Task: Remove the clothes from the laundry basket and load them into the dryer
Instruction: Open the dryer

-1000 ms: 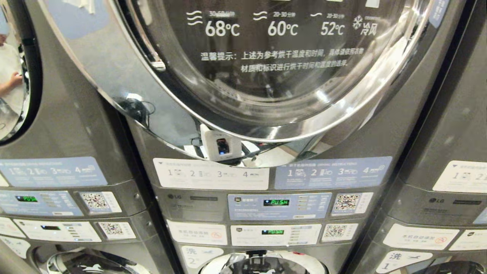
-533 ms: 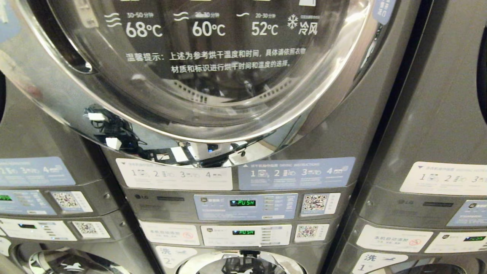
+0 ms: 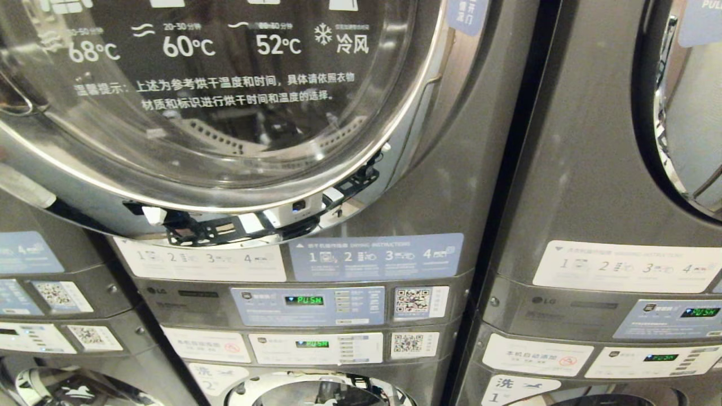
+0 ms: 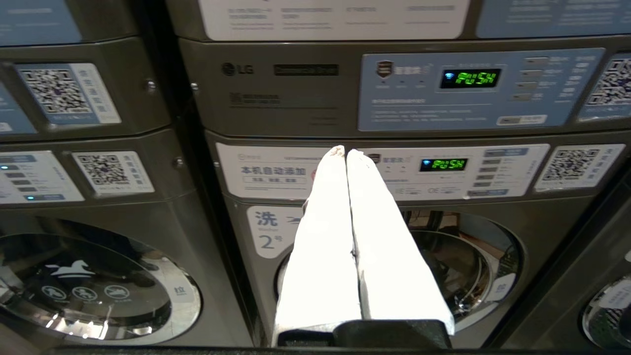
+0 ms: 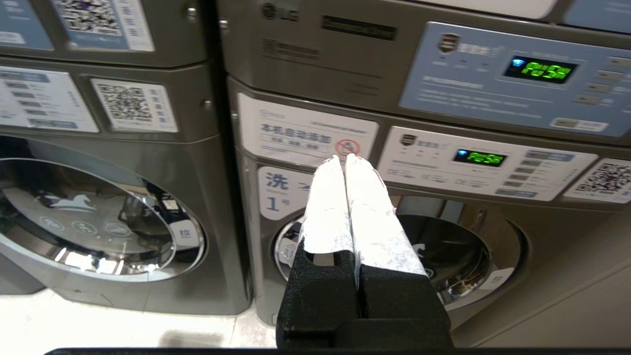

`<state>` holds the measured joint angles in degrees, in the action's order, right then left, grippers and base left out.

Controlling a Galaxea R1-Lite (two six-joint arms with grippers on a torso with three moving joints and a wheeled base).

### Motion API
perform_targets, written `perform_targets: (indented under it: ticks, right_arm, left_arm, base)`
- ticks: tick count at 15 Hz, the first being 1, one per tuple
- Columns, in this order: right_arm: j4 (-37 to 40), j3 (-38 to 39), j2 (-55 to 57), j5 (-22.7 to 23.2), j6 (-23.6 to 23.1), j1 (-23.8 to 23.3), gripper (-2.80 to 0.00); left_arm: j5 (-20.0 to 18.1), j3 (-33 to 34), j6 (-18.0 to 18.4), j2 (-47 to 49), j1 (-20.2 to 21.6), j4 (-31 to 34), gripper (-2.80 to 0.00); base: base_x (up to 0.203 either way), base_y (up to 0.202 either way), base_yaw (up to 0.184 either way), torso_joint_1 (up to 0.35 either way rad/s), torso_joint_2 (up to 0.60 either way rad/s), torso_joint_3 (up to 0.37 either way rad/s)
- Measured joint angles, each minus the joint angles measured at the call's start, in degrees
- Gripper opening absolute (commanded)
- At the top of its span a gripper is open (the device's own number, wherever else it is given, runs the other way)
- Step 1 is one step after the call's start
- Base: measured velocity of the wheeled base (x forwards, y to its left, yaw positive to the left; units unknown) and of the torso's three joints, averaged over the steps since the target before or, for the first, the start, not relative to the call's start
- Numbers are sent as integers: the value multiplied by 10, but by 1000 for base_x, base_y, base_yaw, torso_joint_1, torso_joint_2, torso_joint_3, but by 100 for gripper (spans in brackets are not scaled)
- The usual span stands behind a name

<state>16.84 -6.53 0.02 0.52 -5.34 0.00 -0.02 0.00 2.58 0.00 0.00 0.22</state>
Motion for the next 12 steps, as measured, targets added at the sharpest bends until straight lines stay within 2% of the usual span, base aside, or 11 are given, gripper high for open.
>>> perform_targets:
  ticks: [8, 12]
  right_arm:
    - [1, -1, 0, 0, -1, 0, -280]
    - [0, -1, 0, 0, 5, 0, -280]
  left_arm:
    - [0, 0, -2, 0, 0, 0, -280]
    - [-1, 0, -1, 0, 0, 0, -280]
  base:
    - [0, -11, 0, 0, 0, 8]
    - [0, 0, 0, 3, 5, 160]
